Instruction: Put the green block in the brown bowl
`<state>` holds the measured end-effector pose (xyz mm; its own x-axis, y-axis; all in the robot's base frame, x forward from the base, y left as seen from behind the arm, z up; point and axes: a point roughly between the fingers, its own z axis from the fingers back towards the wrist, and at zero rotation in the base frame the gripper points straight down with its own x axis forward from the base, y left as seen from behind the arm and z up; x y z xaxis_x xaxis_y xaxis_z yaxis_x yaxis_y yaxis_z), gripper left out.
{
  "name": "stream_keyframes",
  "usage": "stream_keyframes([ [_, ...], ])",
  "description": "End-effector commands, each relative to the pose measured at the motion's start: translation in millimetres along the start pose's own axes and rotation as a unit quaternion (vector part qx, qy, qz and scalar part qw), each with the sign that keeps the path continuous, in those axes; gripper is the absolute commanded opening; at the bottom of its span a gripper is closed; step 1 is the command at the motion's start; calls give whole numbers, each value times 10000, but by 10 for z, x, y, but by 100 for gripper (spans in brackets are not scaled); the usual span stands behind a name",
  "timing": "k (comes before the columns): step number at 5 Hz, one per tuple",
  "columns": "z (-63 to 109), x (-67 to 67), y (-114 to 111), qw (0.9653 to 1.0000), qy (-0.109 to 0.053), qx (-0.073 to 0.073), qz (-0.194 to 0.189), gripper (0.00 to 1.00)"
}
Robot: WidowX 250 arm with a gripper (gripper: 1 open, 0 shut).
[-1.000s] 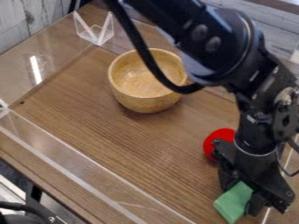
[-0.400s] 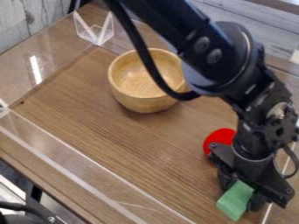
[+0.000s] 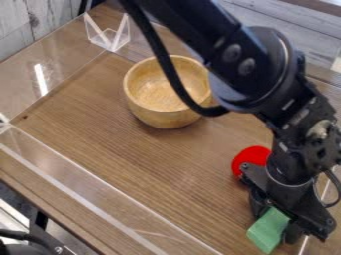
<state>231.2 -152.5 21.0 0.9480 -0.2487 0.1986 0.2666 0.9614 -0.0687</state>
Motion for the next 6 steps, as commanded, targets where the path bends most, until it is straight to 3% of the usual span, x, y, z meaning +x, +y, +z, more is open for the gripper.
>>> stream_keyframes([
  [1, 179, 105, -57, 9992, -241, -112, -297, 0],
  [3, 318, 221, -59, 9970, -274, -154, -713, 0],
  [4, 584, 254, -69, 9943, -291, -180, -1007, 0],
  [5, 1035, 364, -20, 9919, -471, -102, -1179, 0],
  [6, 1348, 506, 145, 9937, -722, 85, -851, 0],
])
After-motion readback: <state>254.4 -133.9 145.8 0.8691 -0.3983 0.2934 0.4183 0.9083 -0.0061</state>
